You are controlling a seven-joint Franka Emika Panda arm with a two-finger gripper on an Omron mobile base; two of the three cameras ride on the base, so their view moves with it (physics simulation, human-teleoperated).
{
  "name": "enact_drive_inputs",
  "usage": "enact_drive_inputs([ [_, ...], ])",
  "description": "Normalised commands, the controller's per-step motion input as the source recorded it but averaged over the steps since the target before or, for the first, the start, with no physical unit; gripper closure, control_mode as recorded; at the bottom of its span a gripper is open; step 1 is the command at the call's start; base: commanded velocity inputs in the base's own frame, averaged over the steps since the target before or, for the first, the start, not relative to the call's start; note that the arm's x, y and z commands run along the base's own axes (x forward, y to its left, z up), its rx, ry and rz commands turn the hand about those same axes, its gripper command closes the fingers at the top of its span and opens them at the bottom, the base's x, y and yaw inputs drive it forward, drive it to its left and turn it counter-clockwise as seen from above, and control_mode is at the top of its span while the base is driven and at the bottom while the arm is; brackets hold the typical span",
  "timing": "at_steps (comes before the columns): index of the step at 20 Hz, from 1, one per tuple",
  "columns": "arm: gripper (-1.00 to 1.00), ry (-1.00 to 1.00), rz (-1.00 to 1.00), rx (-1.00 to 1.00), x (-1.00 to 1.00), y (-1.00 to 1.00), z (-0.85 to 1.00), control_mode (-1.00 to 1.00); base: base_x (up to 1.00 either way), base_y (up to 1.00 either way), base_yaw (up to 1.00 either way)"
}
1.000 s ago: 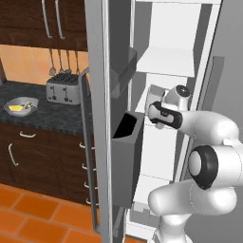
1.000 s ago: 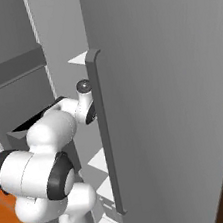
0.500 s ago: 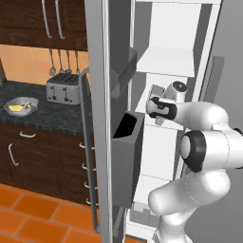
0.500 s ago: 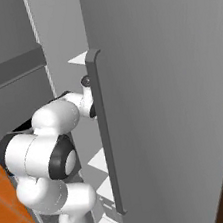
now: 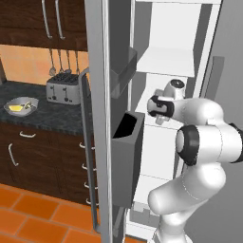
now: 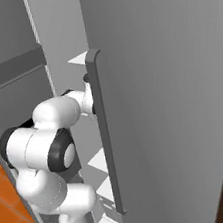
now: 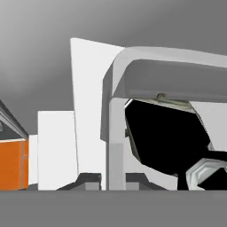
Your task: Take the meat container that has the fish and place it on the second highest rack of the freezer. Then take the vegetable container that has the lemon wedge and mushroom and place it on the highest rack of the freezer.
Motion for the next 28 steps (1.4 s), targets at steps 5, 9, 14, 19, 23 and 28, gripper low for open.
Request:
enact_drive_inputs([
  [5, -1.00, 0.01, -0.01, 0.00, 0.10, -0.01, -0.01, -1.00, 0.00, 0.00, 0.00],
  [9, -1.00, 0.00, 0.00, 0.00, 0.14, 0.00, 0.00, -1.00, 0.00, 0.00, 0.00],
  [14, -1.00, 0.00, 0.00, 0.00, 0.03, 0.00, 0.00, -1.00, 0.00, 0.00, 0.00],
  [19, -1.00, -0.05, 0.00, 0.00, -0.13, 0.03, 0.00, -1.00, 0.00, 0.00, 0.00],
  [23, -1.00, -0.14, 0.06, 0.00, -0.05, 0.00, 0.00, -1.00, 0.00, 0.00, 0.00],
  [28, -1.00, -0.10, 0.04, -0.06, -0.01, 0.10, 0.05, -1.00, 0.00, 0.00, 0.00],
])
